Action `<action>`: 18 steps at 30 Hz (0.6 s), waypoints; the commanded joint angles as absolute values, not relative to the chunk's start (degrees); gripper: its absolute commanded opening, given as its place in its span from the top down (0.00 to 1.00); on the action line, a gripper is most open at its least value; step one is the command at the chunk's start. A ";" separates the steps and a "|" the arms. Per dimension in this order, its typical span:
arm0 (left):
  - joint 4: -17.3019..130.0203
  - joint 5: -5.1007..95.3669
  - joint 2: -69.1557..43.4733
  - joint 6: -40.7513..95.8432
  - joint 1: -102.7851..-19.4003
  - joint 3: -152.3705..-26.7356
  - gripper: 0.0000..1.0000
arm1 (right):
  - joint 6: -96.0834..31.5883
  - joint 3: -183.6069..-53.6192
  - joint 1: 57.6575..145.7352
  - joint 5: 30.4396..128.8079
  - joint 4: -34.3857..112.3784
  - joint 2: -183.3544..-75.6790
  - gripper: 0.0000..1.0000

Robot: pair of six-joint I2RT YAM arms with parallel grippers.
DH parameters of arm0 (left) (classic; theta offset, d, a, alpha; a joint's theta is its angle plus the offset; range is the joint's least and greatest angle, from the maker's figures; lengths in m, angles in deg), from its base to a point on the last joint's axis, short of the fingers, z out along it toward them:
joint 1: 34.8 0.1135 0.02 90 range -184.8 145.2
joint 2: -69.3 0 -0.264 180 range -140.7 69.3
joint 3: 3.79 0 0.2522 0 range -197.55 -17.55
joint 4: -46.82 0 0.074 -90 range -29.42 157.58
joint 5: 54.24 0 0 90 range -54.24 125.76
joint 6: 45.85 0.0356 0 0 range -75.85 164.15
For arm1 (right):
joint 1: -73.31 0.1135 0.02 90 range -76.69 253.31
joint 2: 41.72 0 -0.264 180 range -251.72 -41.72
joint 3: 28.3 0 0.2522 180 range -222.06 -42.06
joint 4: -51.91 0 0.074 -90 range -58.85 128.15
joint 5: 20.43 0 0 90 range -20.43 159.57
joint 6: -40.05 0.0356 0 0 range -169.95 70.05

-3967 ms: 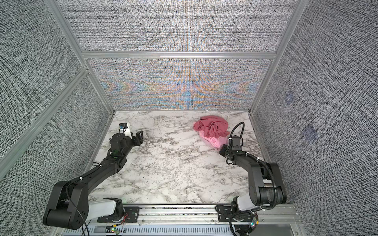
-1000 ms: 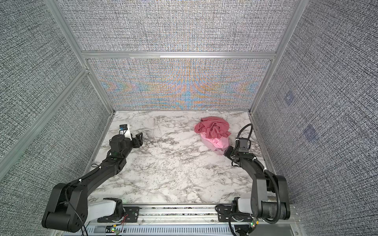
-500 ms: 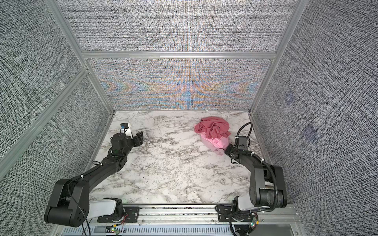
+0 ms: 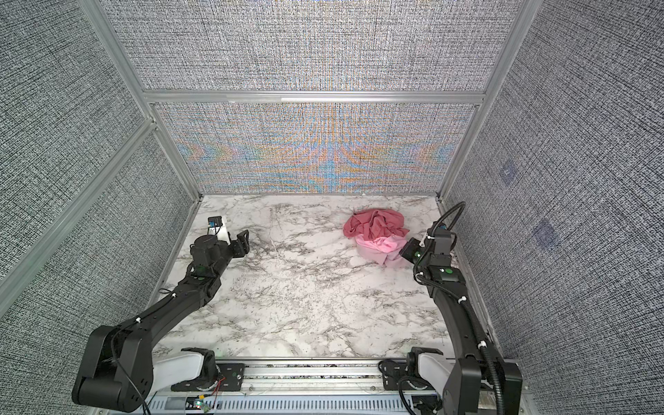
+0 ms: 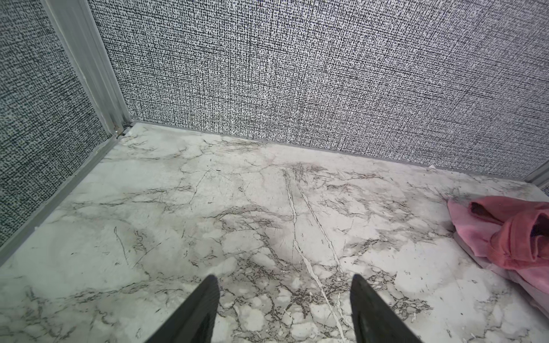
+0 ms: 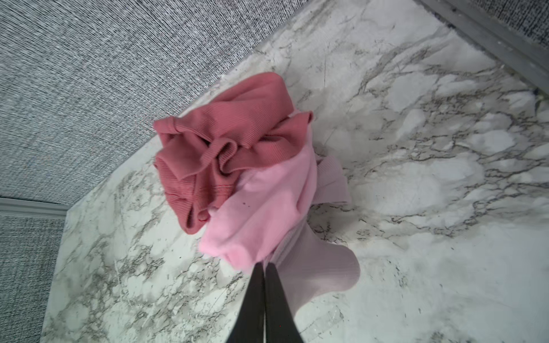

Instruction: Pick out a specific cloth from the pile

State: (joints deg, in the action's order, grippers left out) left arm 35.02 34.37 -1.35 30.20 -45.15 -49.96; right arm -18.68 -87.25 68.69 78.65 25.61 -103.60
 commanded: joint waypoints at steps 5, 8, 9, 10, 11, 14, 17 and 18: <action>35.77 33.39 1.33 30.62 -45.09 -49.05 0.28 | -19.49 -93.88 68.51 81.64 22.92 -102.65 1.00; 35.96 33.00 2.09 30.89 -45.09 -48.79 0.28 | -20.44 -99.54 68.48 82.28 21.61 -103.48 1.00; 35.99 32.99 2.32 30.95 -45.09 -48.84 0.28 | -20.63 -101.69 68.48 82.78 21.05 -104.16 1.00; 36.04 32.97 2.38 30.84 -45.09 -48.79 0.28 | -20.62 -103.09 68.48 83.51 20.91 -104.59 1.00; 35.87 33.03 2.50 30.72 -45.11 -48.70 0.28 | -20.42 -104.46 68.48 84.18 20.87 -105.09 1.00; 35.71 33.46 2.50 30.28 -45.09 -48.66 0.28 | -21.97 -106.49 68.48 85.08 16.70 -107.05 1.00; 36.12 33.83 2.82 30.10 -45.09 -48.40 0.28 | -23.87 -102.18 68.48 84.30 12.45 -106.16 1.00; 36.14 33.70 3.02 30.11 -45.09 -48.15 0.28 | -23.27 -98.66 68.48 83.11 12.74 -104.58 1.00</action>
